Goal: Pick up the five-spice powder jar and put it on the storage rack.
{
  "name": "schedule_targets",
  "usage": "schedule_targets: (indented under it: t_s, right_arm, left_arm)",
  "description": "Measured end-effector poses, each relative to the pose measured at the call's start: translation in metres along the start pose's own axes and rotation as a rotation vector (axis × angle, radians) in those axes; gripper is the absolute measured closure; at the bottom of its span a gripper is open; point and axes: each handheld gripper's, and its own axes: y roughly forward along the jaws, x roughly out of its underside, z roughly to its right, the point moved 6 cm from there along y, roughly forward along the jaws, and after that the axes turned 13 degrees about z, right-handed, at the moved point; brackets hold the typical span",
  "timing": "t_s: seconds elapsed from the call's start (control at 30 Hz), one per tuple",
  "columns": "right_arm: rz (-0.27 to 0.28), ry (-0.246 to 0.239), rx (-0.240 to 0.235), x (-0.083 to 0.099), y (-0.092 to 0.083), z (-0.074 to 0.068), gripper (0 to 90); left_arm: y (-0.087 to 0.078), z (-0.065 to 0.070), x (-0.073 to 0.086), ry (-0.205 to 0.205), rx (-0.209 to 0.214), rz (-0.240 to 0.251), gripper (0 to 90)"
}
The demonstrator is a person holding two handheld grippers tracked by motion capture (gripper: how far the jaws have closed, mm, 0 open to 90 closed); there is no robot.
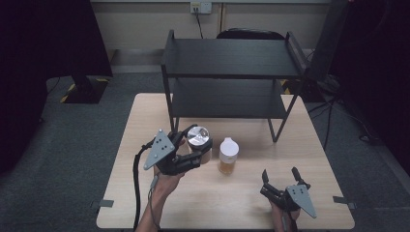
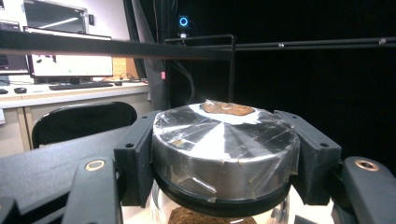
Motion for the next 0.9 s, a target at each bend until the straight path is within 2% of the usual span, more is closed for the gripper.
schedule_targets:
  t_s: [0.17,0.33,0.53,0.67,0.77,0.9]
  right_arm:
    - [0.003,-0.004,0.003,0.0,0.0,-0.001,0.0]
    - [0.003,-0.004,0.004,0.0,0.0,-0.001,0.0]
    - [0.001,-0.002,0.006,0.0,0.0,-0.001,0.0]
    - [0.002,-0.003,0.005,0.0,0.0,-0.001,0.0]
    - [0.0,-0.002,0.002,0.0,0.0,0.0,0.0]
    - [-0.003,-0.002,0.002,0.0,0.001,0.0,0.0]
  left_arm:
    - [0.015,-0.007,-0.015,-0.019,-0.037,-0.001,35.2]
    - [0.033,-0.008,-0.035,0.018,-0.07,-0.015,35.2]
    - [0.052,-0.004,-0.054,0.034,-0.11,-0.005,35.2]
    - [0.065,0.001,-0.065,0.055,-0.155,-0.008,35.2]
    - [0.076,0.003,-0.074,0.071,-0.187,-0.028,35.2]
    - [0.086,0.006,-0.086,0.095,-0.217,-0.013,35.2]
